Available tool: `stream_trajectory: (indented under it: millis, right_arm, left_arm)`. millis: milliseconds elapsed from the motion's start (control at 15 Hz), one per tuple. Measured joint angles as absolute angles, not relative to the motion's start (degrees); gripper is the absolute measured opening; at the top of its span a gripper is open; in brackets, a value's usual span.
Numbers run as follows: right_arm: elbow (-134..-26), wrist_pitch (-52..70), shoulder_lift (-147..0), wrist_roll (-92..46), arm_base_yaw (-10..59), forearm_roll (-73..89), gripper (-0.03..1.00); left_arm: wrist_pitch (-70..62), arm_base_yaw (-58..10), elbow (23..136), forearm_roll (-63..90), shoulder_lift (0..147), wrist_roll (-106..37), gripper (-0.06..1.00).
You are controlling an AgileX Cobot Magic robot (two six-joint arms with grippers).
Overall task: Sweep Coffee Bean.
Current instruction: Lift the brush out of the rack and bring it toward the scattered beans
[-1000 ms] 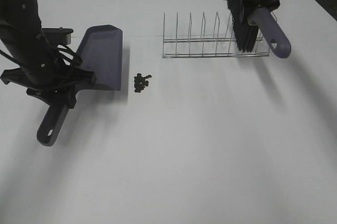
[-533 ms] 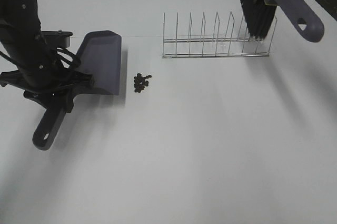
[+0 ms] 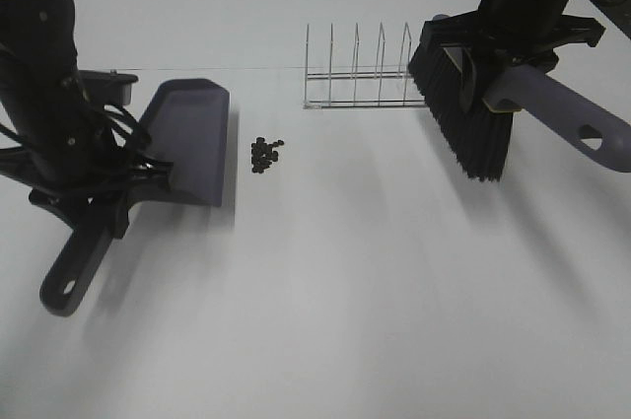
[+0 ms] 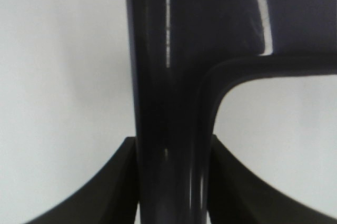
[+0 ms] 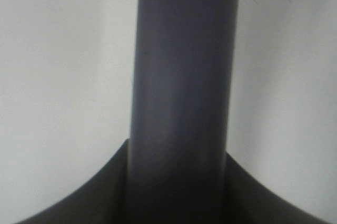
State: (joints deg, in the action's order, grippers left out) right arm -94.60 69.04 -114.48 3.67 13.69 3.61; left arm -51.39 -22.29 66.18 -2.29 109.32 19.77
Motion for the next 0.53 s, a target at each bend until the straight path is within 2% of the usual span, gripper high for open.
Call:
stream_trajectory:
  millis: [267, 533]
  right_arm:
    - [-94.31, 66.0, -114.13, 6.88, 14.73, 2.23, 0.3]
    - [-94.31, 64.69, -115.34, 12.09, 21.37, -6.3, 0.3]
  left_arm:
    - [-47.84, -23.55, 62.17, -3.78, 109.78, 24.18, 0.35]
    - [-44.23, -24.24, 62.17, -4.07, 113.27, 24.47, 0.35]
